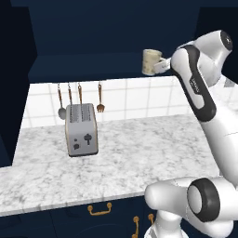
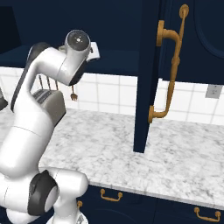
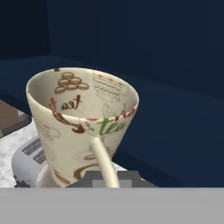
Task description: Gather all objects into one cabinet and sort the glasses and bowls to opposite sides.
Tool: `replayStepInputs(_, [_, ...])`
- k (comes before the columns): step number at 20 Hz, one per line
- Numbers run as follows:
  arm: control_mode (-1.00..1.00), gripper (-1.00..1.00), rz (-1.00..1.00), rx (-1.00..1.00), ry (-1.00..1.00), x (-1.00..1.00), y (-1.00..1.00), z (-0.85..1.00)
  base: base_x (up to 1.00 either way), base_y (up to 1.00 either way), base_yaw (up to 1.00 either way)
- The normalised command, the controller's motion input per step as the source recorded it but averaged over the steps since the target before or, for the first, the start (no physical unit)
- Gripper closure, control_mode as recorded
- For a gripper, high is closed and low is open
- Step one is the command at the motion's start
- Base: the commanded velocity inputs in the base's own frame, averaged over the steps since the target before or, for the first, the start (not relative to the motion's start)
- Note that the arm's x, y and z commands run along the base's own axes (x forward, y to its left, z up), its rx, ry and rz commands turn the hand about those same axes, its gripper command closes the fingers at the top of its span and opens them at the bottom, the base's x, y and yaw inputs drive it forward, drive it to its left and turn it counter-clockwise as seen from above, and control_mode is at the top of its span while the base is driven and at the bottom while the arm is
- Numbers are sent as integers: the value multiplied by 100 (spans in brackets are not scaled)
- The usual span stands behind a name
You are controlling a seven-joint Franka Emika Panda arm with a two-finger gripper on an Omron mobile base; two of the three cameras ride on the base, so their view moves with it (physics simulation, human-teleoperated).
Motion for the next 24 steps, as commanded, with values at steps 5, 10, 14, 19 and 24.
replayStepInputs(5, [-100,100,-21,-3,21,-100,0,-1,0,0,0])
replayStepInputs(10, [-100,100,-38,-3,0,-100,3,-16,0,0,0])
replayStepInputs(14, [-100,100,-20,0,-11,-71,23,-18,0,0,0])
replayStepInputs(19, [-100,100,0,0,-1,-41,-2,0,0,0,0])
replayStepInputs(24, [-100,100,0,0,-9,-100,-17,-1,0,0,0])
